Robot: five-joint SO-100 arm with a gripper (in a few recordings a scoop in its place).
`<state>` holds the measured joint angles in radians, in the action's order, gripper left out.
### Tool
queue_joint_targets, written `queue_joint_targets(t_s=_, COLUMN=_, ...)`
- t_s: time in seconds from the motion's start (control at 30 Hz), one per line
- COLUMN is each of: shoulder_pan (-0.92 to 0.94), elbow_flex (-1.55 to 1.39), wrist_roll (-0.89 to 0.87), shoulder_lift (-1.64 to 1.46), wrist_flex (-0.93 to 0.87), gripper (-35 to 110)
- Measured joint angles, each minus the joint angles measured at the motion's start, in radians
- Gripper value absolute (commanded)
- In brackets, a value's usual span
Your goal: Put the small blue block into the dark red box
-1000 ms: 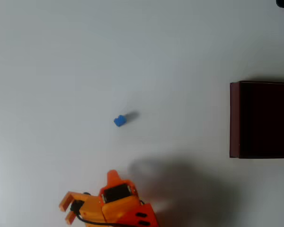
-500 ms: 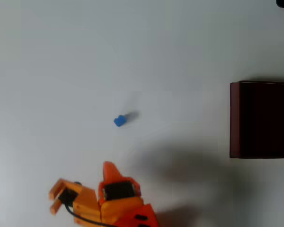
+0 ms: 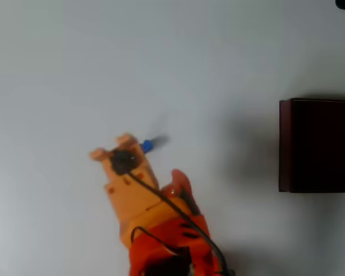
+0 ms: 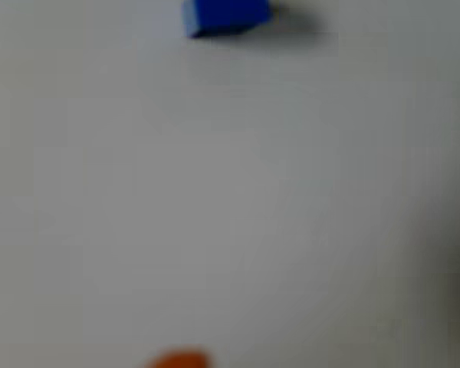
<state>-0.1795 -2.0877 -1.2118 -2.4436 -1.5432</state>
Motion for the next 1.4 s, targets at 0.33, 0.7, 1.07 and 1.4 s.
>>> queue_joint_targets(t_s=0.33, shoulder_pan=-0.120, elbow_flex=-0.078, wrist_roll=-0.856, shoulder_lift=0.078, wrist_flex=0.051, gripper=28)
queue_joint_targets(t_s=0.7, shoulder_pan=-0.110, elbow_flex=-0.072, wrist_roll=-1.244, shoulder_lift=0.382, wrist_flex=0.281, gripper=31)
queue_joint_targets(t_s=1.07, shoulder_pan=-0.100, elbow_flex=-0.003, wrist_roll=-1.399, shoulder_lift=0.574, wrist_flex=0.328, gripper=31)
queue_joint_targets(t_s=1.4, shoulder_pan=-0.163, elbow_flex=0.109, wrist_roll=-1.500, shoulder_lift=0.696, wrist_flex=0.357, gripper=30)
